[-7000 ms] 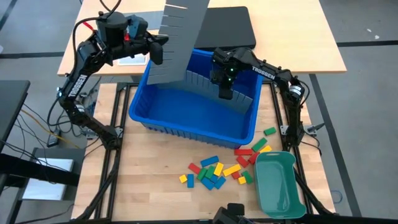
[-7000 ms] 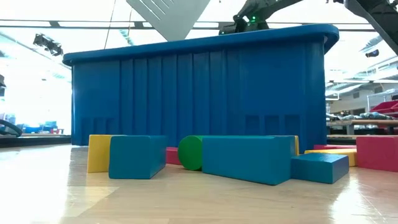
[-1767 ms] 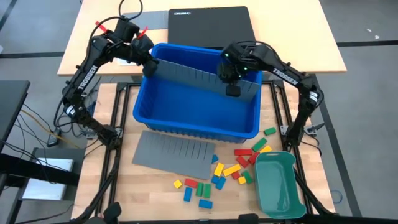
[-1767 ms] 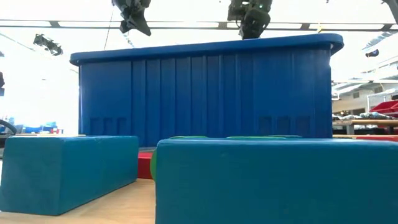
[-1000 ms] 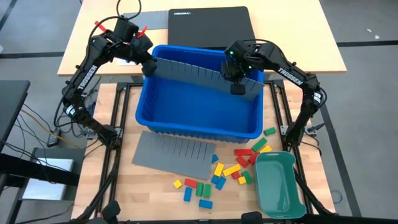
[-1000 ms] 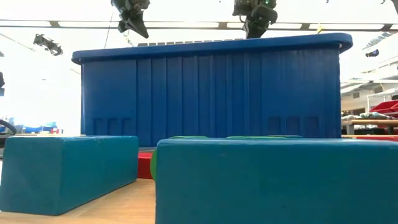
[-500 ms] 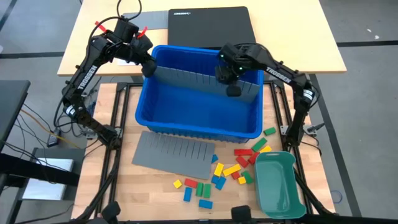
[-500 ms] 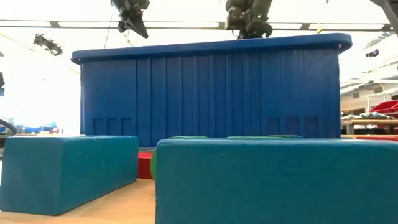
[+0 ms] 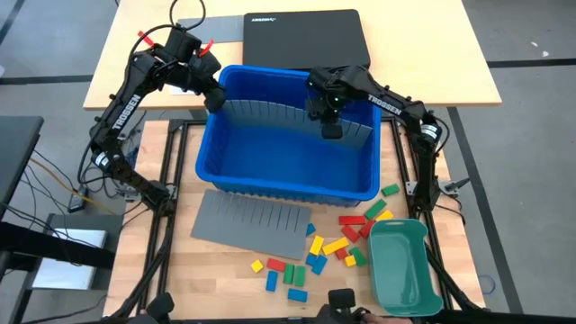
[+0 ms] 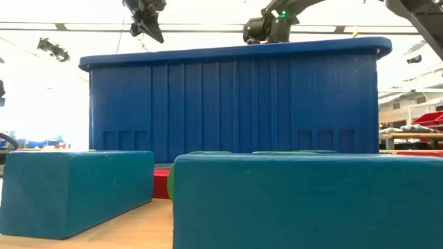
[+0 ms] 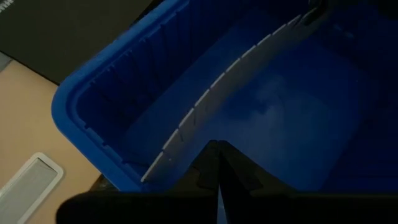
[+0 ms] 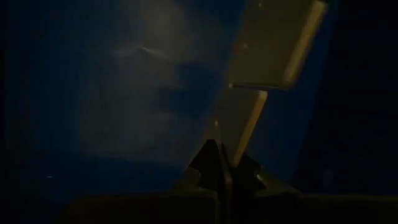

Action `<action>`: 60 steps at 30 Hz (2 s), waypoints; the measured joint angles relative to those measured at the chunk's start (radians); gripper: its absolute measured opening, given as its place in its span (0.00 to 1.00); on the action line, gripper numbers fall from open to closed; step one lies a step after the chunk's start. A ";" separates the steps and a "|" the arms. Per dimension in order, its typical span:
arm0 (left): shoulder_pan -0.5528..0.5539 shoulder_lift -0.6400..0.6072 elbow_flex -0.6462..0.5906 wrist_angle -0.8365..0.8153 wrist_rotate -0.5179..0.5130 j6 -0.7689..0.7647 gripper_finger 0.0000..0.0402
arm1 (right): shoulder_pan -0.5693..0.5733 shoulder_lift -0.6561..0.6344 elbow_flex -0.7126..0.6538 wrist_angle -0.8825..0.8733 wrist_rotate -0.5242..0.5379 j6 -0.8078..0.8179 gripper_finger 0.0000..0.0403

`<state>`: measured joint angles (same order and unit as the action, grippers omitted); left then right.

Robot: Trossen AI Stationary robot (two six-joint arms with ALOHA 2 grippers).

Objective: Sort Items/Unsort Items

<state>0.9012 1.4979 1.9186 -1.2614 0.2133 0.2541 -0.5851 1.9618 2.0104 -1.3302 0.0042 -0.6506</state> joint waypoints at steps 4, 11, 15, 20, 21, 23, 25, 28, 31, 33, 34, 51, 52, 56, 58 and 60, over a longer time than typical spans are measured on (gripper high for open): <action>0.000 0.000 0.000 -0.016 -0.009 0.000 0.01 | 0.004 -0.051 0.004 -0.002 -0.002 -0.002 0.00; 0.000 0.000 0.000 -0.016 -0.058 0.002 0.01 | 0.024 -0.184 0.020 0.011 -0.009 -0.062 0.00; 0.000 0.000 0.000 -0.015 -0.059 0.001 0.01 | 0.037 -0.248 0.020 0.017 -0.007 -0.079 0.00; 0.000 -0.006 0.000 0.003 -0.051 -0.003 0.01 | 0.054 -0.283 0.019 -0.002 -0.001 -0.087 0.00; 0.000 -0.010 0.000 0.015 -0.049 -0.005 0.01 | 0.055 -0.288 0.019 -0.008 -0.001 -0.087 0.00; 0.000 -0.015 0.001 0.041 -0.031 -0.024 0.01 | 0.059 -0.295 0.020 -0.021 -0.002 -0.087 0.00; 0.000 -0.015 0.008 0.055 -0.008 -0.048 0.01 | 0.063 -0.299 0.020 -0.030 0.000 -0.088 0.00; 0.000 -0.014 0.029 0.064 0.001 -0.052 0.01 | 0.068 -0.310 0.020 -0.040 0.002 -0.103 0.00; 0.000 -0.014 0.050 0.066 0.006 -0.051 0.01 | 0.070 -0.318 0.020 -0.048 0.001 -0.111 0.00; 0.000 -0.014 0.060 0.067 0.003 -0.052 0.01 | 0.073 -0.318 0.020 -0.056 0.000 -0.111 0.00; 0.000 -0.014 0.064 0.068 0.001 -0.052 0.01 | 0.076 -0.318 0.020 -0.061 0.000 -0.111 0.00; 0.000 -0.013 0.190 0.043 0.044 -0.047 0.06 | 0.091 -0.317 0.020 -0.088 -0.005 -0.110 0.00; 0.000 -0.013 0.198 0.031 0.033 -0.043 0.07 | 0.091 -0.316 0.020 -0.089 -0.005 -0.109 0.00; 0.000 -0.013 0.223 -0.006 0.017 -0.021 0.14 | 0.091 -0.316 0.020 -0.088 -0.006 -0.108 0.00; 0.000 -0.013 0.232 -0.024 0.019 -0.020 0.18 | 0.091 -0.316 0.020 -0.088 -0.006 -0.108 0.00; 0.000 -0.013 0.233 -0.039 0.033 -0.007 0.23 | 0.091 -0.316 0.019 -0.088 -0.007 -0.108 0.00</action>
<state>0.9016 1.4845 2.1521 -1.3002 0.2465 0.2469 -0.4938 1.6463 2.0296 -1.4181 -0.0032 -0.7589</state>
